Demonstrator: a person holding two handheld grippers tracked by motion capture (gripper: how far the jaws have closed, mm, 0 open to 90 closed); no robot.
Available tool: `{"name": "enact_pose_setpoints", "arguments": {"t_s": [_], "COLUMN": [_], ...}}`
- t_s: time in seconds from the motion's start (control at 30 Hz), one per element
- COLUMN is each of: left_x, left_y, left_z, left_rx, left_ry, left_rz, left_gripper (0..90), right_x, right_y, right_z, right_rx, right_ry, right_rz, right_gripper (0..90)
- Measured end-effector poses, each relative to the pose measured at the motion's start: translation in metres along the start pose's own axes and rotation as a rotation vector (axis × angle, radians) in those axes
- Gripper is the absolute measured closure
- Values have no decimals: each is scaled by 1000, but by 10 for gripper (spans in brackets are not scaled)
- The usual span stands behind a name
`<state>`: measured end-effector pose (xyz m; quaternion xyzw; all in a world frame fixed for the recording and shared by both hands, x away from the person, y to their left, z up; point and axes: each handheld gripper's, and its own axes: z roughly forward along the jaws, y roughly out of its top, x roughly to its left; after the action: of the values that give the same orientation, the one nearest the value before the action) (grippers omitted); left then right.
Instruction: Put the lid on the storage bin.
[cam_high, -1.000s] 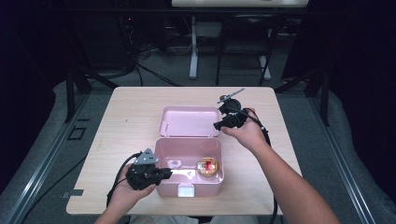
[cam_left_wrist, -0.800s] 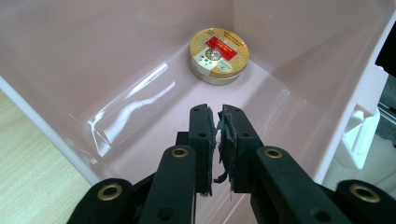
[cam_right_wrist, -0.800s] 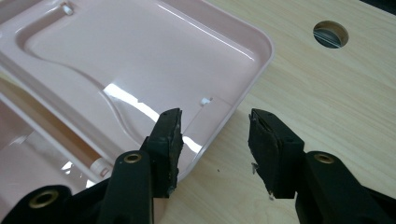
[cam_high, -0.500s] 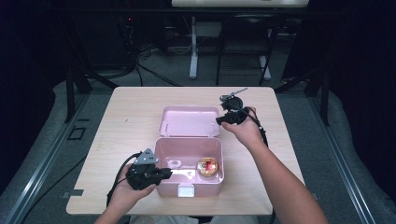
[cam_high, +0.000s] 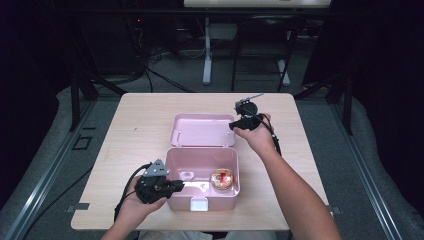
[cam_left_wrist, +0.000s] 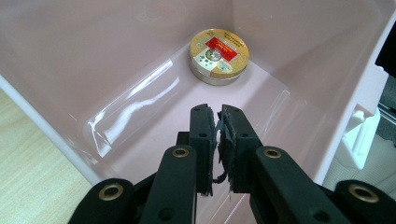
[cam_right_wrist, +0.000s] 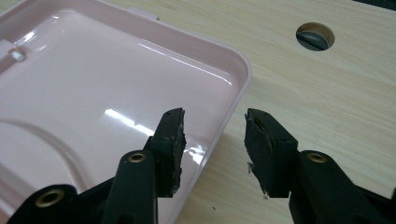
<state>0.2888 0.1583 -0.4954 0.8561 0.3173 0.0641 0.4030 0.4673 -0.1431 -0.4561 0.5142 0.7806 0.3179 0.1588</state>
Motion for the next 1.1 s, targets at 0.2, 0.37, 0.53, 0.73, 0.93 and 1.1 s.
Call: {"name": "enact_pose_setpoints", "arguments": {"t_s": [0.2,0.37,0.53,0.73,0.93,1.1], "left_x": [0,0,0,0,0,0], "left_y": [0,0,0,0,0,0], "left_z": [0,0,0,0,0,0], "left_rx": [3,2,1,0,-1,1], "left_ry": [1,2,2,0,1,2], "left_rz": [3,3,3,3,2,6], "left_gripper": [834,834,835,835,837,837], "right_x": [-4,-8,-9,-10,-13,-13], "right_y": [2,2,3,3,4,4], "right_z": [12,16,20,28,33,39], "right_rx": [16,3,-6,5,-1,-6], "right_ry": [-20,-25,-37,-43,-53,-60], "right_rz": [45,77,103,122,138,140], "right_gripper": [594,616,633,656,666,679]}}
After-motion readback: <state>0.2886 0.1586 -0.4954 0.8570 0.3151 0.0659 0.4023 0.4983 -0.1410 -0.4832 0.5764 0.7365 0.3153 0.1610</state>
